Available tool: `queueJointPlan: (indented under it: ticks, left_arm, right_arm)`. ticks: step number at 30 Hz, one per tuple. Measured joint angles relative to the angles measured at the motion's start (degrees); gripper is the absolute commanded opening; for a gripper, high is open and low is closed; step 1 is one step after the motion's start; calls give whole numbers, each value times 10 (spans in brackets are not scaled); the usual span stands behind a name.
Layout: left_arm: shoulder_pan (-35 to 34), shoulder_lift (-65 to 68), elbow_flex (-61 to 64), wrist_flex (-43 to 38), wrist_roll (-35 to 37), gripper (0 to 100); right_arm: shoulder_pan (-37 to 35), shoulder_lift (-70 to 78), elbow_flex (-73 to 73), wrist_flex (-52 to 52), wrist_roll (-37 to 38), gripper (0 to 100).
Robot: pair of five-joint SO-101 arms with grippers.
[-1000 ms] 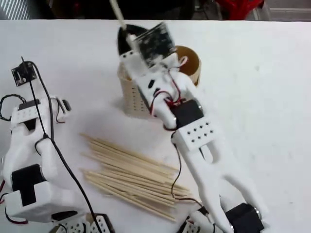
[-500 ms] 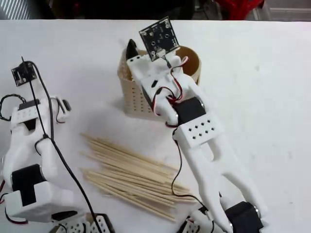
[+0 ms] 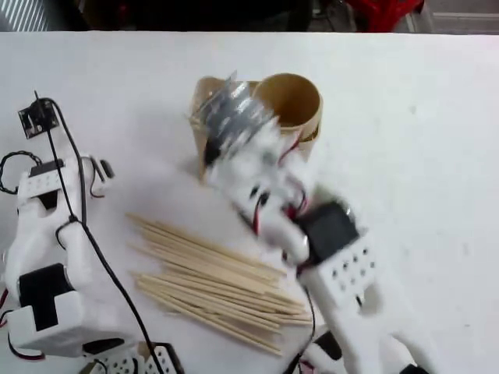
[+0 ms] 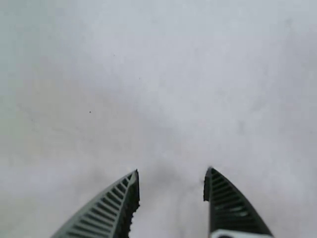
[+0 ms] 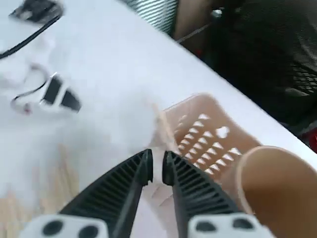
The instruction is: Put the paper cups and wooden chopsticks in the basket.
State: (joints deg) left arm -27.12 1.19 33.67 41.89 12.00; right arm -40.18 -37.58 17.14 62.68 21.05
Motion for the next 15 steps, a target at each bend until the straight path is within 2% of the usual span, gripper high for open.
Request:
queueJointPlan:
  ticks: [3, 7, 15]
  left_arm:
    - [0, 0, 0, -2, 0, 222]
    - [0, 0, 0, -4, 0, 222]
    - [0, 0, 0, -4, 0, 222]
  right_arm:
    - [-58, -7, 3, 96, 28, 182]
    - [-85, 25, 76, 111, 74, 180]
    - [-85, 163, 267, -104, 91, 180]
